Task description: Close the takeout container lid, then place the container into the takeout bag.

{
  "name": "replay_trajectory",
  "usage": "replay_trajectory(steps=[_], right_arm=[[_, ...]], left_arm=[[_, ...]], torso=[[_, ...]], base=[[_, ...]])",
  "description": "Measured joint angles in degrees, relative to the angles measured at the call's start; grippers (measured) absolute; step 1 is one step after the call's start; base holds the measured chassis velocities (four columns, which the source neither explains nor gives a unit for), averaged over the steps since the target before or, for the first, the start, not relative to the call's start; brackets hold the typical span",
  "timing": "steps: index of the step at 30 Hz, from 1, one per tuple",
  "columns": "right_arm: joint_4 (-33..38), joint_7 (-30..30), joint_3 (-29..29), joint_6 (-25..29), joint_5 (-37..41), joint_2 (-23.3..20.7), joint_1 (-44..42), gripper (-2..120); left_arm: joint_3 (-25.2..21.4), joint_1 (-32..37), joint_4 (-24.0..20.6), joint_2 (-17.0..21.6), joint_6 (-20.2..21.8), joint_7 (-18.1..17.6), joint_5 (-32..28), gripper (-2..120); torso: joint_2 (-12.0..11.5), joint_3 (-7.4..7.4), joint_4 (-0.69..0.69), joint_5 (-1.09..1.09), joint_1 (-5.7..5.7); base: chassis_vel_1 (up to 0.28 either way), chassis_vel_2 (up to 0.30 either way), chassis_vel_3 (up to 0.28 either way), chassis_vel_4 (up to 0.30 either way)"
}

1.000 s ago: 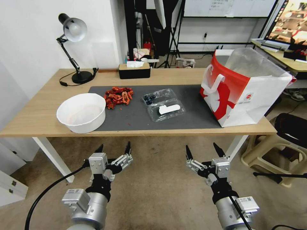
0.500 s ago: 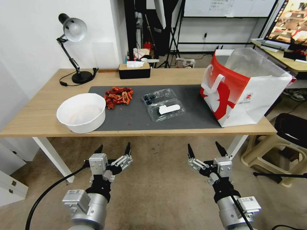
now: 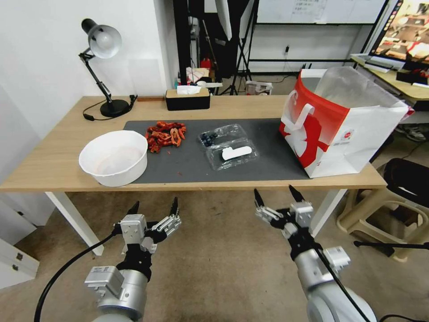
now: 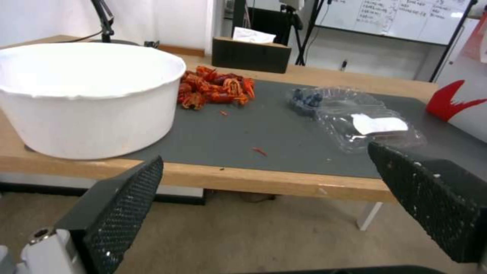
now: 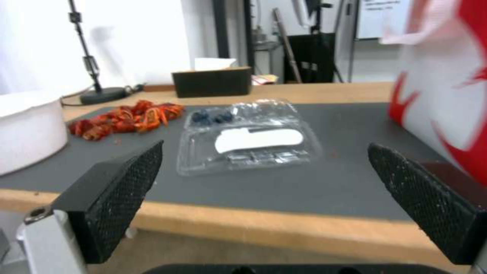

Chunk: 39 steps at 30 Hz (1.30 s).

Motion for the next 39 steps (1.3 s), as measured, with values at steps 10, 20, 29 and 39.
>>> replay_trajectory(steps=[10,20,29,39], right_arm=[[-9.9,3.4,-5.4,-1.8,9.3,-10.1,15.5,100],[-18.8,13.6,-14.7,-9.5,20.7,-16.2,34.8,100],[-27.3,27.6,-19.9,-20.4,33.6,-15.0,49.3,100],[-33.9,30.5,-22.7,-22.4,38.8,-14.0,55.0,100]], left_arm=[[-0.8,0.0,1.3,-1.3,-0.8,0.3,0.6,100],[-1.6,-0.5,3.0,-2.1,-1.5,0.4,0.7,100],[-1.5,-1.0,4.3,-2.2,-2.0,0.4,0.8,100],[-1.5,-1.2,4.7,-2.0,-2.4,0.3,0.8,100]], torso=[[0.0,0.00,0.00,0.00,0.00],[0.0,0.01,0.00,-0.01,0.00],[0.0,0.00,0.00,-0.02,-0.01],[0.0,0.00,-0.01,-0.01,-0.01]], base=[[0.000,0.000,0.000,0.000],[0.000,0.000,0.000,0.000],[0.000,0.000,0.000,0.000],[0.000,0.000,0.000,0.000]])
